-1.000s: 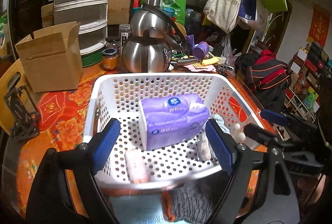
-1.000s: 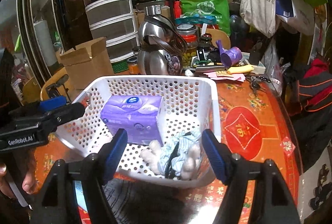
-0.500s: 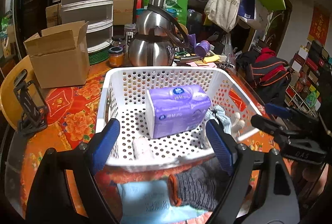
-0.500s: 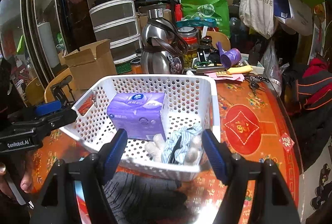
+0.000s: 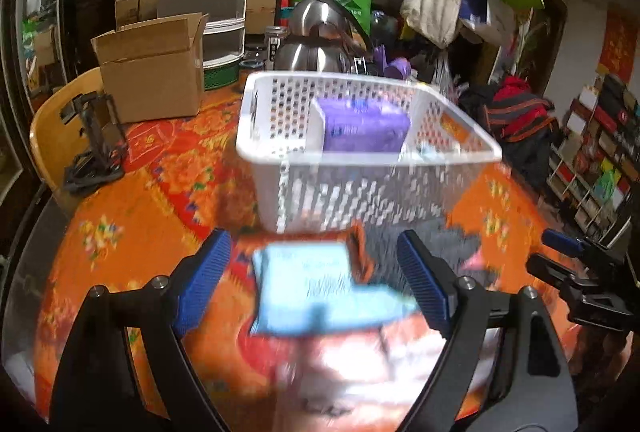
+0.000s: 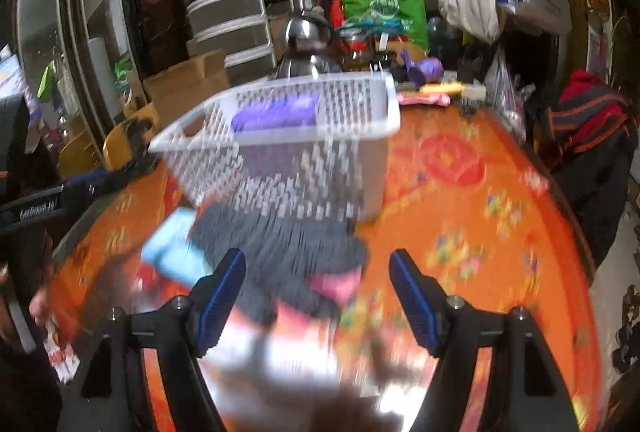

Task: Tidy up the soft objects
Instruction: 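Move both tools back toward the remaining items on the table, then grasp the clear plastic bag with both tools at its open end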

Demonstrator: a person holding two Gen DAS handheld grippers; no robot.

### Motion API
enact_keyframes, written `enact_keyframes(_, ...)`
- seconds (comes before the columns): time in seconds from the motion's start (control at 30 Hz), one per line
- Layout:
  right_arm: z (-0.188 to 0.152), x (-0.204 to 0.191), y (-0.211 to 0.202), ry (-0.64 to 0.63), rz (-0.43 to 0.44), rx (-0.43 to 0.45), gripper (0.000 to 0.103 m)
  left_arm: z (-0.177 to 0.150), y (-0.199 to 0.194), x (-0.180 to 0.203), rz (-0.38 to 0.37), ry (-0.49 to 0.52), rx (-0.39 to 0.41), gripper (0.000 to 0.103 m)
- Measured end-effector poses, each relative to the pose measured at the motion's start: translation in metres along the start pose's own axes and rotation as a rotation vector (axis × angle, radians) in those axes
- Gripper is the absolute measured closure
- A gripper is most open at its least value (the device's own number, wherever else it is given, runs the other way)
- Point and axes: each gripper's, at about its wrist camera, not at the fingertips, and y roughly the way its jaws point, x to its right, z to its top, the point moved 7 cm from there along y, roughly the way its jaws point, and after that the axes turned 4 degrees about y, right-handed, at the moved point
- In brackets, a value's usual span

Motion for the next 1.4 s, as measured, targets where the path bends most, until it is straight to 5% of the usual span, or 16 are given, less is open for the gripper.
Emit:
enact_keyframes(0.27,-0.113,0.003,-0.019,0.081,0.028,-0.040,0.029,-0.105,-0.011,-0.001,-0.004,0.034,-0.051,0.020)
enact_keyframes(0.43,-0.143,-0.011,-0.028,0.047,0.040,-0.021,0.031,-0.135,-0.002,-0.001,-0.018,0.050,-0.063,0.020)
enact_keyframes(0.73,-0.149,-0.025,-0.015,-0.005,0.054,-0.023,0.048,-0.153,0.010,0.009,-0.052,0.083,-0.068,0.022)
enact_keyframes(1.07,-0.150,-0.025,-0.014,-0.058,0.033,0.008,0.079,-0.153,0.004,0.023,-0.081,0.103,-0.023,0.060)
enact_keyframes(1.4,-0.148,-0.024,-0.021,0.005,0.127,0.033,0.091,-0.155,-0.007,0.023,-0.118,0.099,-0.013,0.071)
